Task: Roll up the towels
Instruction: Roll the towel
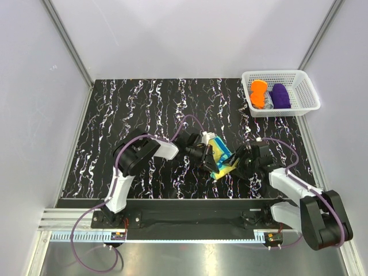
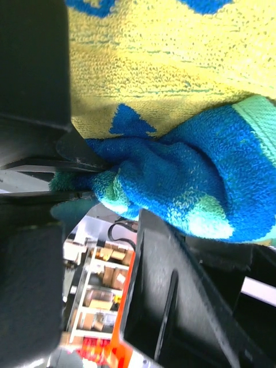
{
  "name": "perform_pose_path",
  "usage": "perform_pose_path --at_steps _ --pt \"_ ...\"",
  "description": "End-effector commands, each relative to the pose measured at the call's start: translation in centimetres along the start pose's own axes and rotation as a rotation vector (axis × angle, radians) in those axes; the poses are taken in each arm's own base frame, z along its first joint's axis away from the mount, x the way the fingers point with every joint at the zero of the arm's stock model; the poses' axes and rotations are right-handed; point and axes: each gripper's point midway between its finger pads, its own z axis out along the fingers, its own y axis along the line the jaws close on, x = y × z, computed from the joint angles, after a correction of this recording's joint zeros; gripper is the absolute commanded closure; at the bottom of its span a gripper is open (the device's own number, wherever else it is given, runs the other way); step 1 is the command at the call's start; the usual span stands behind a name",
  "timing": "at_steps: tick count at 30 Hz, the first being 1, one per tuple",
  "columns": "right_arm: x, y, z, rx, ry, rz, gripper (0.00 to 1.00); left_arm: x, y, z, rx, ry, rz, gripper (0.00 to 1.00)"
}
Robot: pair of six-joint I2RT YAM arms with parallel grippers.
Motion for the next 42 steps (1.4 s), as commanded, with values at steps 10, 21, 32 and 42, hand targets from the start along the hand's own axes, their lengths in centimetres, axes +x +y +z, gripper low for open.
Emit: perform_pose_path --at_steps 10,21,32,42 --pt "-0.8 0.3 2.4 0.017 -0.046 -0.050 0.57 0.6 -1.4 -0.3 0.070 0.036 -0.016 0.73" --pt "0.5 -0.7 1.6 0.118 0.000 -0.063 0.69 -1.3 0.6 -4.4 -0.363 -0.179 0.189 0.39" --pt "1.3 -0.7 0.9 0.182 0.046 -0.088 0.76 -0.8 -1.3 -7.8 -0.899 -0.451 0.680 0.35" --pt "1.2 -0.6 0.6 0.228 0.082 -0.105 0.76 2.9 -5.4 -4.0 -1.091 -0.575 1.044 0.35"
